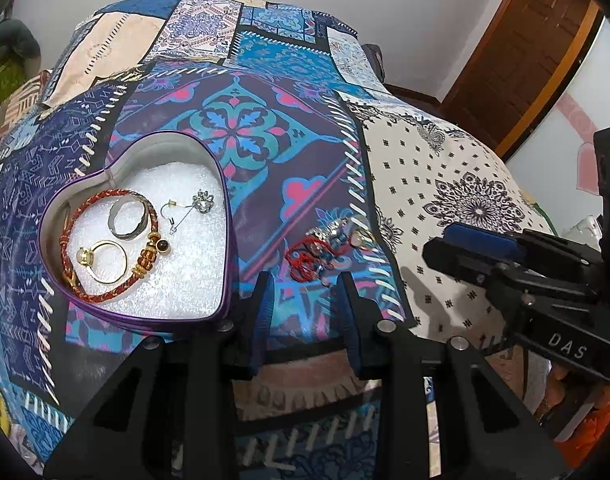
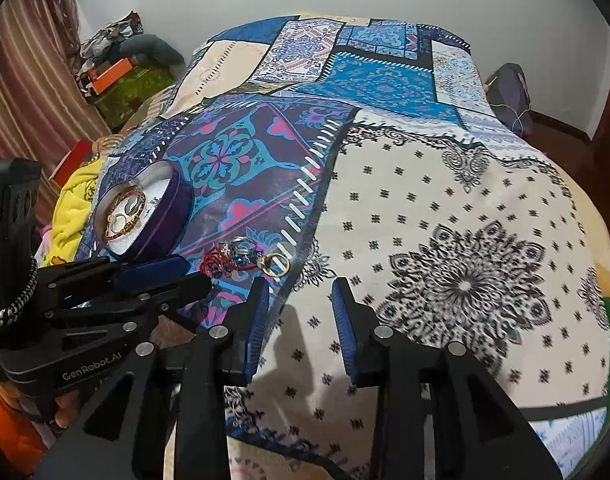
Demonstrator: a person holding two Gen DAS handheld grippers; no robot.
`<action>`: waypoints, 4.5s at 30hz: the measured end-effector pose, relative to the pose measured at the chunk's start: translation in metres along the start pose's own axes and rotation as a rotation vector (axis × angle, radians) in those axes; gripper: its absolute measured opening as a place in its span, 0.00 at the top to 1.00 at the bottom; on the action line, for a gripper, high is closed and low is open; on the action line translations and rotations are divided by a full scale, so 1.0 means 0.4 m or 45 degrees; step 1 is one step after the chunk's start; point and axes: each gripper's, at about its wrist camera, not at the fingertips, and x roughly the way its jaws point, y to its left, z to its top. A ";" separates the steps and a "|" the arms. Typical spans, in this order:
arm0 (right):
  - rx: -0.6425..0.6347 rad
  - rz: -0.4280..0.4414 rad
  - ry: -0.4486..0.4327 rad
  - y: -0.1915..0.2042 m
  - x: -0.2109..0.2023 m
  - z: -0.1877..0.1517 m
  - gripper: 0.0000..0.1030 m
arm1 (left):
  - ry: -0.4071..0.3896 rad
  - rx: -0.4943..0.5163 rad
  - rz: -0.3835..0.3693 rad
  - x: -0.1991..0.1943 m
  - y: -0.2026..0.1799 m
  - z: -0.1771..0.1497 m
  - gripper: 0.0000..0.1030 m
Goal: Organize jewelry
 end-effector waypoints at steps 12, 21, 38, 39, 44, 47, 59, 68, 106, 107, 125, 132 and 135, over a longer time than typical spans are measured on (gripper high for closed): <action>-0.059 0.011 0.063 0.015 0.068 0.008 0.71 | -0.012 0.070 0.056 0.020 0.000 0.012 0.98; -0.112 0.003 0.049 0.035 0.105 0.026 0.72 | -0.102 0.036 0.058 -0.053 0.025 -0.003 0.98; -0.094 -0.012 -0.031 0.060 0.024 0.008 0.81 | -0.283 0.054 0.020 -0.237 0.005 0.017 0.98; -0.093 -0.011 -0.042 0.062 0.013 0.009 0.81 | -0.294 0.057 0.020 -0.247 0.003 0.018 0.98; -0.092 -0.008 -0.119 0.079 -0.048 0.023 0.81 | -0.360 0.080 0.017 -0.315 -0.017 0.021 0.98; -0.098 -0.007 -0.163 0.091 -0.081 0.033 0.81 | -0.403 0.097 0.023 -0.358 -0.029 0.021 0.98; -0.110 0.012 -0.282 0.136 -0.157 0.052 0.81 | -0.525 0.120 0.040 -0.474 -0.023 0.039 0.98; -0.131 0.056 -0.302 0.174 -0.148 0.076 0.81 | -0.571 0.105 0.080 -0.511 0.036 0.082 0.98; -0.301 0.091 -0.075 0.307 0.097 0.091 0.80 | -0.296 -0.033 0.055 -0.243 0.235 0.076 0.98; -0.304 0.084 -0.079 0.309 0.097 0.089 0.80 | -0.286 -0.036 0.056 -0.236 0.239 0.075 0.98; -0.254 0.056 -0.152 0.257 0.005 0.097 0.70 | -0.293 0.007 0.148 -0.276 0.207 0.084 0.76; -0.199 -0.082 -0.177 0.140 -0.063 0.077 0.68 | -0.349 0.025 0.156 -0.320 0.172 0.088 0.69; -0.151 -0.129 -0.143 0.084 -0.073 0.059 0.68 | -0.323 0.028 0.135 -0.305 0.155 0.076 0.68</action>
